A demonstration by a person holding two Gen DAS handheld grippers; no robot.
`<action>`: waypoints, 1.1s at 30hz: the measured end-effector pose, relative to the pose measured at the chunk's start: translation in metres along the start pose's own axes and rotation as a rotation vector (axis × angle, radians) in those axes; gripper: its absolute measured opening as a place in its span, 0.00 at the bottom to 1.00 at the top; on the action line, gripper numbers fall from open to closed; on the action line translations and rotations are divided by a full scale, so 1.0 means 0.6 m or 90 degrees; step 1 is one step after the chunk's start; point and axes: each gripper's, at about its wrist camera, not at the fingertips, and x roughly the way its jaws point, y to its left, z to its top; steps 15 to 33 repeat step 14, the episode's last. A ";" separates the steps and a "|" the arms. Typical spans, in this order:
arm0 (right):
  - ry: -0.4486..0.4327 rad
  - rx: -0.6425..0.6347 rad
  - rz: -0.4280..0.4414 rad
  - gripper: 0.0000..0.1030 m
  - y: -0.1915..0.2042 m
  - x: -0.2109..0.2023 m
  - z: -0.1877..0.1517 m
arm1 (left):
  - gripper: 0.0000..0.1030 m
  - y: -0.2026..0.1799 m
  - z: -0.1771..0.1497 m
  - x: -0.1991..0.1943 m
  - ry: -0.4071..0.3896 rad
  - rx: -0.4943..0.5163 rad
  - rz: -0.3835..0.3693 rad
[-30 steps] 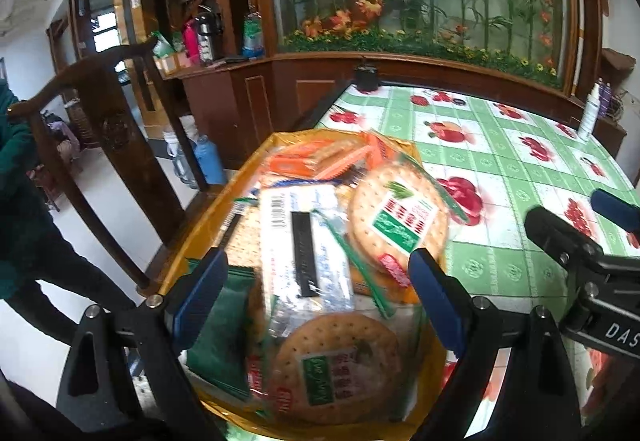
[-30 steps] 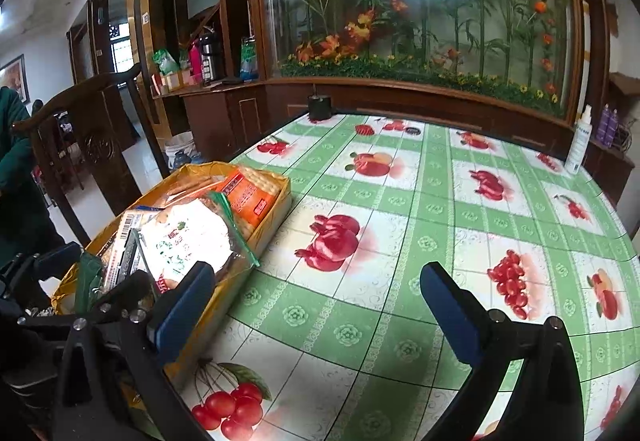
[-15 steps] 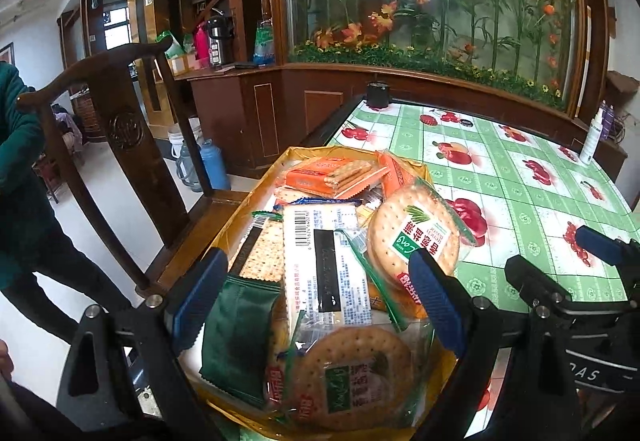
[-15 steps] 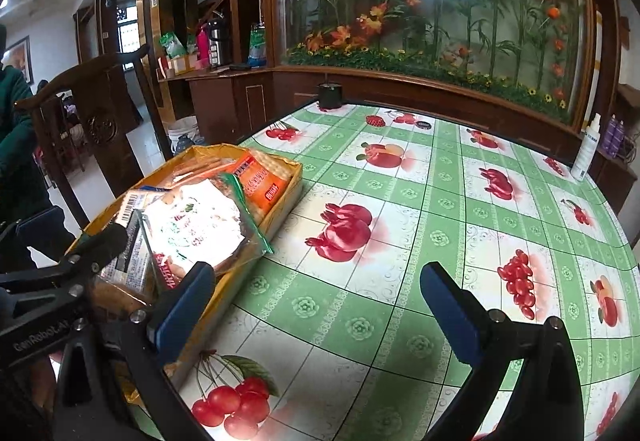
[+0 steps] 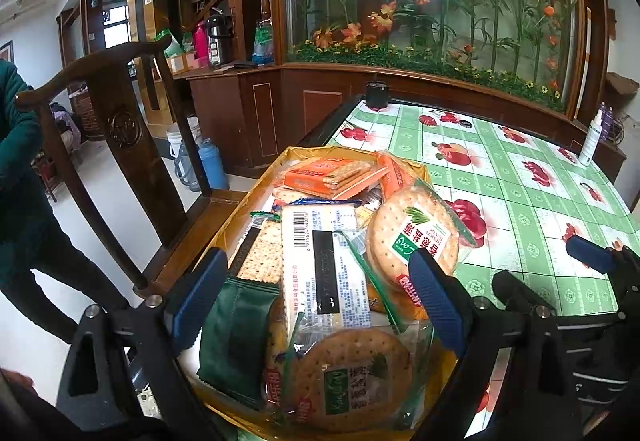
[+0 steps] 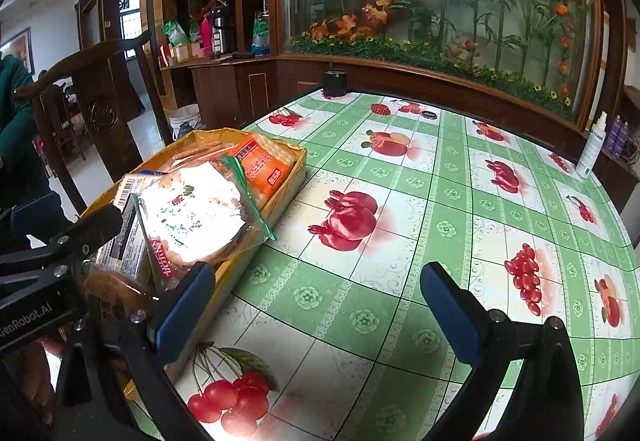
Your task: Organize snacks
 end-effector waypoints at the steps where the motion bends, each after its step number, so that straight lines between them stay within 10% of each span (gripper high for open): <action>1: 0.001 -0.001 0.001 0.99 0.001 0.001 0.000 | 0.89 -0.001 0.000 0.000 -0.001 0.002 0.001; 33: 0.009 0.004 0.005 0.99 0.003 0.005 -0.001 | 0.89 -0.002 -0.001 -0.004 -0.013 0.004 0.016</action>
